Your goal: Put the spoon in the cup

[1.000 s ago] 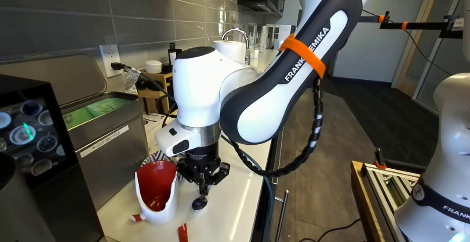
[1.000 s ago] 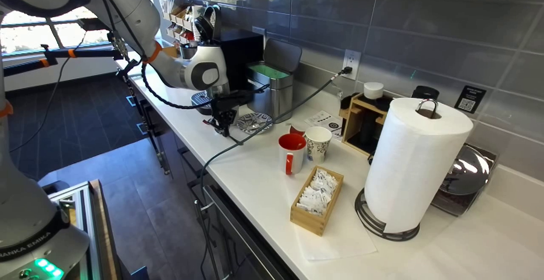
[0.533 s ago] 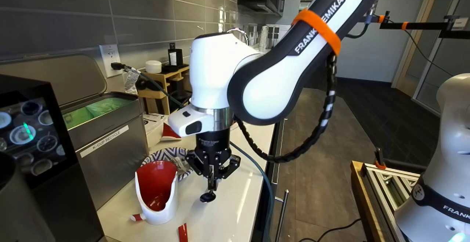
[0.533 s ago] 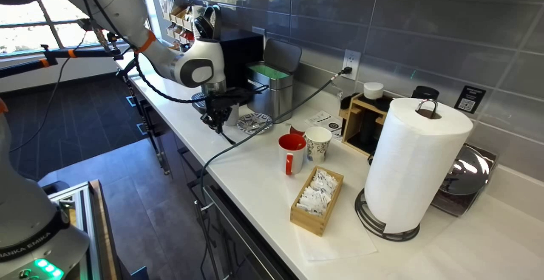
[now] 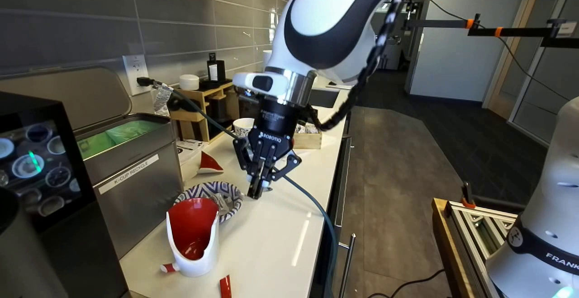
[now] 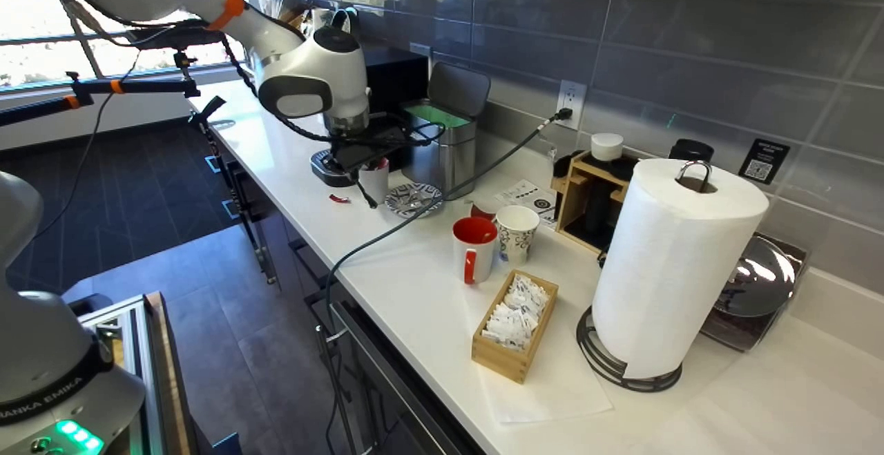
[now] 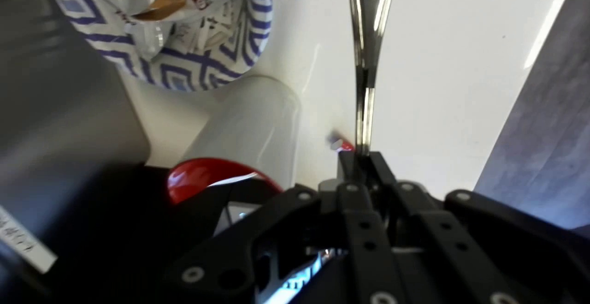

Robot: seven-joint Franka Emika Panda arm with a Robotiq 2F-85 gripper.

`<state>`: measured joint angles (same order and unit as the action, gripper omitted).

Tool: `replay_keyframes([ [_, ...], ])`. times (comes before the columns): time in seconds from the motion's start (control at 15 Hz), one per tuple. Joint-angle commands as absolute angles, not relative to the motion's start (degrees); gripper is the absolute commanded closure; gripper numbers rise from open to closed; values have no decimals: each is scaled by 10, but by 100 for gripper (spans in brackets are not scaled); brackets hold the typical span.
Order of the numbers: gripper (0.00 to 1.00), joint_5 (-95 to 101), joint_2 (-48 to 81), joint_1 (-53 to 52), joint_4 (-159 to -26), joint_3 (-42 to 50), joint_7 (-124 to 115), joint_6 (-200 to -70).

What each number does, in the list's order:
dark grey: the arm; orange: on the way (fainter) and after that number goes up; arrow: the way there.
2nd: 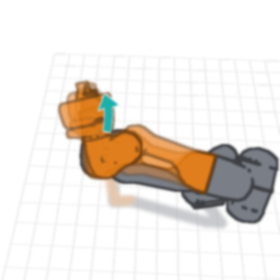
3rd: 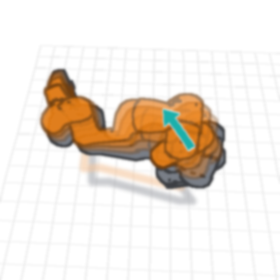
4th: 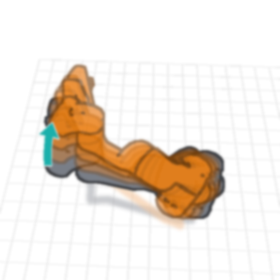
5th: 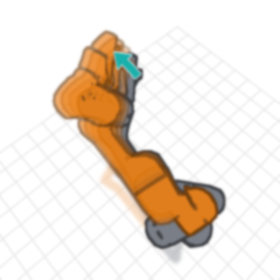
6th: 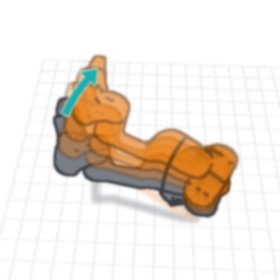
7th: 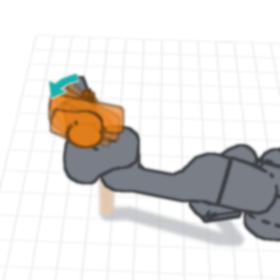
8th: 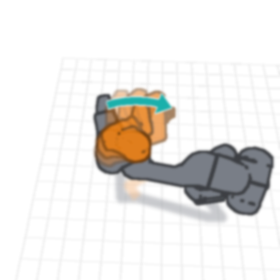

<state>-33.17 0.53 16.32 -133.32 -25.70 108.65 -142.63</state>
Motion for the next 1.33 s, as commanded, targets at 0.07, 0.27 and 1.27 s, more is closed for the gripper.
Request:
replay_keyframes([
  [0.07,98,-448,-81,86,-1380,-112,1097,-1435],
  [0.27,98,-443,-102,71,-1391,-33,1064,-1451],
  [1.27,98,-433,-50,47,-1307,70,913,-1486],
])
